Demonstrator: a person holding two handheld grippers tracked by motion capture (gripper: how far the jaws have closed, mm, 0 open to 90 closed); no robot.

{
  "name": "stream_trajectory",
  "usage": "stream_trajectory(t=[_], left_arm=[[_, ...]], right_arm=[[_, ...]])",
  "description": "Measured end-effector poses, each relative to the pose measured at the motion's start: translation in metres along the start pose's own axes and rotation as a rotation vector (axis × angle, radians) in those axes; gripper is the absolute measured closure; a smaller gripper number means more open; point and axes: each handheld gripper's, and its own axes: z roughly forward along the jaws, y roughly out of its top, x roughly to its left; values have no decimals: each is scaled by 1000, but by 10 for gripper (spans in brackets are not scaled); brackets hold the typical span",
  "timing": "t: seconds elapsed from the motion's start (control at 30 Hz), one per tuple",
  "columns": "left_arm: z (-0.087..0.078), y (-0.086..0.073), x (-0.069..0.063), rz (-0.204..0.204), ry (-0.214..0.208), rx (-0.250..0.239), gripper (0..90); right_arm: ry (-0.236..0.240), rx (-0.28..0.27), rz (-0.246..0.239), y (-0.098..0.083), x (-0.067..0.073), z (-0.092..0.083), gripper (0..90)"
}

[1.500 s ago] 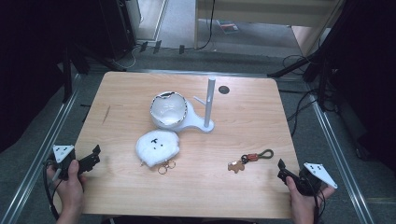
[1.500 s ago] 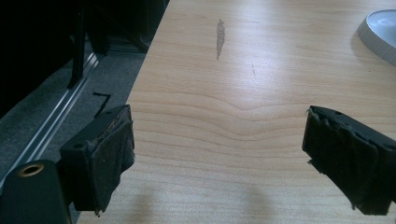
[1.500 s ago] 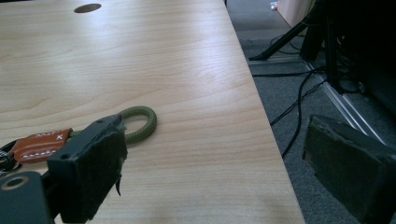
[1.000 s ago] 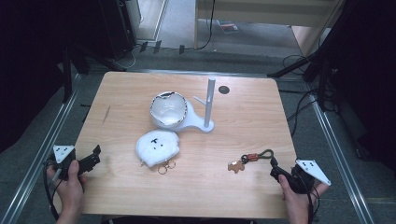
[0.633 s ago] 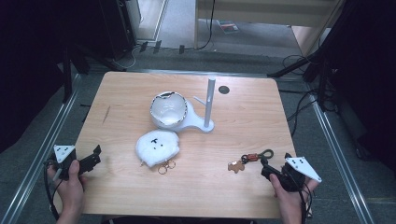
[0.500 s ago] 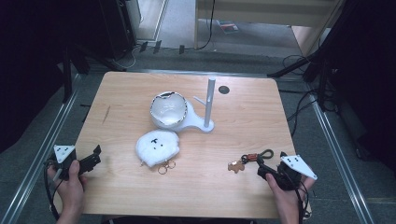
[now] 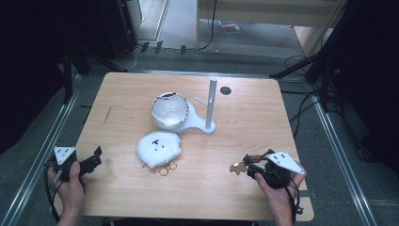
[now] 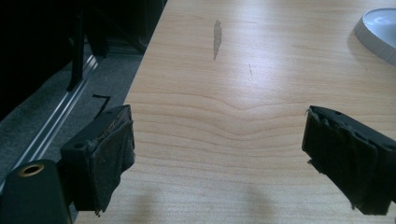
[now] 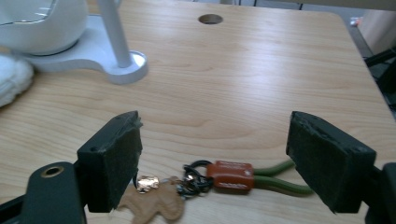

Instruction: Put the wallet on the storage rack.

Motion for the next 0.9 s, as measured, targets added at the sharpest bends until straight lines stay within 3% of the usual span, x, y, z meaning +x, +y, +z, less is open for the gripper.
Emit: stream_trajectory(t=[0.43,0.9], left_arm=[[0,0,0,-2,3,-1,100],[0,0,0,-5,1,-1,100]], right_arm=[[91,19,-58,15,49,19,176],[170,35,-91,24,84,37,188]])
